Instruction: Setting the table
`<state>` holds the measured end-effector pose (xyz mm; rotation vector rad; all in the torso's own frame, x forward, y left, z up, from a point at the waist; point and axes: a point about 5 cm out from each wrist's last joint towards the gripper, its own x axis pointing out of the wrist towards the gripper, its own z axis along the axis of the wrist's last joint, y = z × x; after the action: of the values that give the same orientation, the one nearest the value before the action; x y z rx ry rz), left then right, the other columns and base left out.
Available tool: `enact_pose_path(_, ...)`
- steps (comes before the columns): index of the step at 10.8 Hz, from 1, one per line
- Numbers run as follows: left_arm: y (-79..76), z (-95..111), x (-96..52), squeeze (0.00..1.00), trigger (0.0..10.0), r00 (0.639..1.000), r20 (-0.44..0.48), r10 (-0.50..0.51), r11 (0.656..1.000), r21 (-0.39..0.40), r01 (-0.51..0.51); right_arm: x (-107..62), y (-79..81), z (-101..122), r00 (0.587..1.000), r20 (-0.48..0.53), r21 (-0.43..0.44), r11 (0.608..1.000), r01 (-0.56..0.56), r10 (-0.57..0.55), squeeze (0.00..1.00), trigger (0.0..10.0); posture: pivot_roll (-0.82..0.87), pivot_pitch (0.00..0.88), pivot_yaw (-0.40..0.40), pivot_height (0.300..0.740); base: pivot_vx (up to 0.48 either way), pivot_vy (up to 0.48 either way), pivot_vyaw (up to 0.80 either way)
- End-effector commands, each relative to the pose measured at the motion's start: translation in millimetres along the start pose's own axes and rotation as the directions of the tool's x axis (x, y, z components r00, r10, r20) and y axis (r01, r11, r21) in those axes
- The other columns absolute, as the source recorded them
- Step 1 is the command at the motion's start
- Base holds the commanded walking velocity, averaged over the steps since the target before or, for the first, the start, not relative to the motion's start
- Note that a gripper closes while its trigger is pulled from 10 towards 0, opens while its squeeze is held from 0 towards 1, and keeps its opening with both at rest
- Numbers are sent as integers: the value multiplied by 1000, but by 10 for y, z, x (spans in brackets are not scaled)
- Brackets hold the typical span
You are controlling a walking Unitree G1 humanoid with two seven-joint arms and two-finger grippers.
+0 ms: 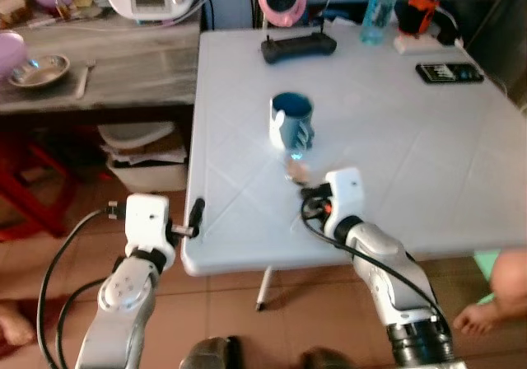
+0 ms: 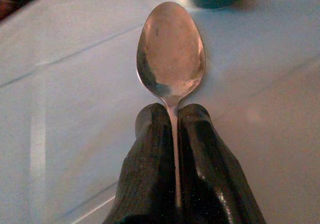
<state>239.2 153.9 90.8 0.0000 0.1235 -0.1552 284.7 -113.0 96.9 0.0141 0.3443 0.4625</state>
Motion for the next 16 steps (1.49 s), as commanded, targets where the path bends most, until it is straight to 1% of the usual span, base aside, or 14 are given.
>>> enact_pose_path(1, -16, -24, -6, 0, 10000, 1000, -11, -14, 1000, 14, 14, 5, 154, -277, 985, -141, 56, 994, -93, 100, 0, 0, 39, 67, 65, 740, 0, 480, 0)
enact_pose_path(3, -23, -25, 4, 0, 10000, 1000, -10, -17, 1000, 14, 17, 2, 149, -276, 983, -146, 48, 993, -106, 112, 0, 0, 39, 68, 65, 740, 0, 480, 0)
enact_pose_path(4, -21, -7, 24, 0, 10000, 1000, 0, -13, 1000, 18, 13, 26, 105, -151, 996, -60, 23, 997, -68, 70, 0, 0, 39, 70, 67, 740, 0, 480, 0)
enact_pose_path(5, -15, 0, 36, 0, 10000, 1000, 2, -8, 1000, 16, 8, 38, 69, -59, 999, 3, 10, 999, -34, 34, 0, 0, 39, 70, 67, 740, 0, 480, 0)
enact_pose_path(6, 25, 7, 55, 0, 10000, 999, 11, 47, 999, 27, -47, 36, -24, 129, 992, 123, 13, 999, 40, -41, 0, 0, 35, 73, 66, 740, 0, 480, 0)
enact_pose_path(8, 66, 37, 85, 0, 10000, 995, 34, 98, 994, 36, -100, -11, -46, 240, 976, 207, -6, 998, 65, -62, 0, 0, 32, 76, 63, 740, 0, 480, 0)
enact_pose_path(10, 102, 39, 106, 0, 10000, 992, 33, 123, 992, 33, -124, -27, -55, 302, 963, 259, -25, 996, 85, -75, 0, 0, 29, 81, 62, 740, 0, 480, 0)
enact_pose_path(11, 95, 33, 109, 0, 10000, 992, 34, 121, 992, 23, -121, -39, -62, 337, 953, 292, -30, 995, 95, -82, 0, 0, 25, 84, 62, 740, 0, 476, 0)
enact_pose_path(13, 71, 41, 117, 0, 10000, 993, 48, 104, 994, 26, -105, -60, -62, 352, 944, 319, -56, 993, 102, -79, 0, 0, 20, 82, 59, 740, 0, 457, 0)
enact_pose_path(15, 50, 59, 133, 0, 10000, 994, 59, 97, 994, 36, -99, -67, -72, 390, 936, 342, -69, 991, 110, -80, 0, 0, 16, 81, 57, 740, 353, 319, 0)
enact_pose_path(16, 34, 73, 140, 0, 10000, 994, 70, 89, 995, 39, -91, -69, -76, 397, 935, 346, -73, 991, 111, -79, 0, 0, 15, 80, 58, 740, 480, 0, 0)
